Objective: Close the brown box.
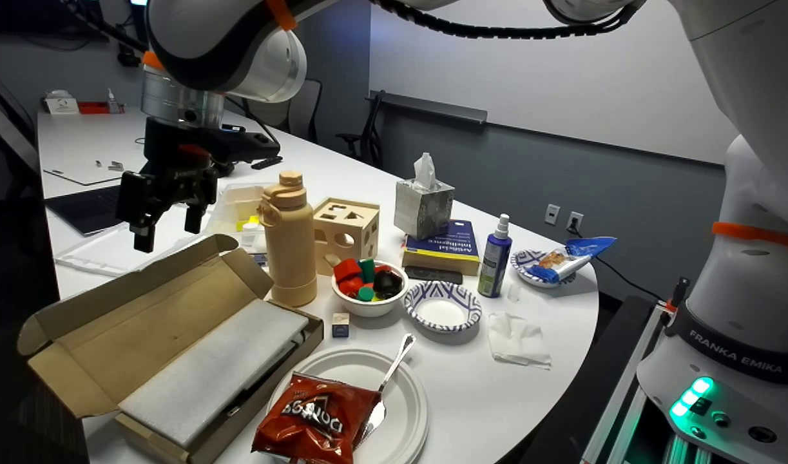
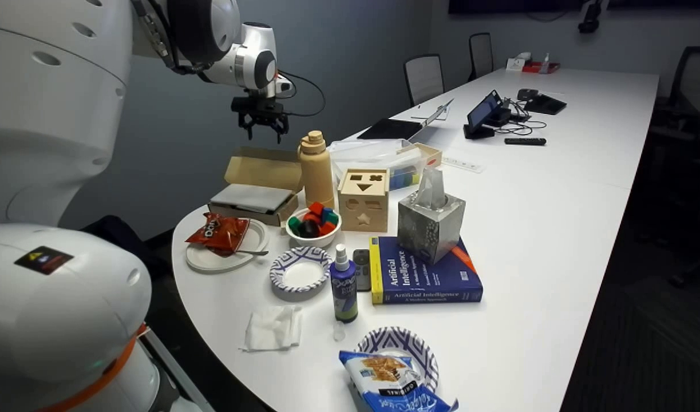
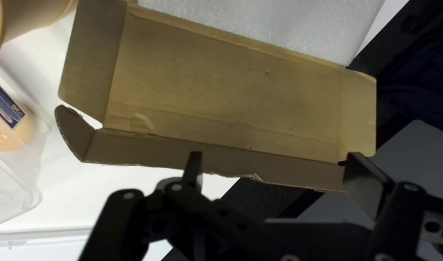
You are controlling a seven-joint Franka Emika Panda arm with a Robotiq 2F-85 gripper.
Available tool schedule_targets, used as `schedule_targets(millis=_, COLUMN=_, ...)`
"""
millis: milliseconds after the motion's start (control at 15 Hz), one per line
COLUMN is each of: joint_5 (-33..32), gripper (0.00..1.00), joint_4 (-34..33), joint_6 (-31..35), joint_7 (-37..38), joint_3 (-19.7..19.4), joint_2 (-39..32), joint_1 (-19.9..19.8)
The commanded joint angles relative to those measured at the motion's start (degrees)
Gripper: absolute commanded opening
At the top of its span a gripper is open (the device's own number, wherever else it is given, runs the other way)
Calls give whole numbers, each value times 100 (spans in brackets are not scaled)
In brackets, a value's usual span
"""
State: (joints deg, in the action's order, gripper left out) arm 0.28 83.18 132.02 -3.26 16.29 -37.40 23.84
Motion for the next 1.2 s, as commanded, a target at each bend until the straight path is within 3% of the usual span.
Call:
schedule_targets(millis=0, joint_5=-123, gripper=100, joint_4=-104, joint_6=-31, joint_7=48, joint_3=-71, joint_2=-59, joint_1=104)
schedule_targets(millis=467, joint_5=-1177, gripper=100, joint_4=-898, joint_6=1237, joint_7=795, joint_3=-727, joint_2=-790, joint_1=922)
schedule_targets(millis=733, joint_5=-1338, gripper=100, joint_4=-1330, joint_6=1377, joint_7=1074, joint_3=-1036, joint_2=-1198, joint_1=1196)
schedule_targets(millis=1133, joint_5=-1120, gripper=100, joint_4=-1945, joint_6=1267, joint_7=1185, joint_3=-1055, joint_2=-1906, joint_1=1242)
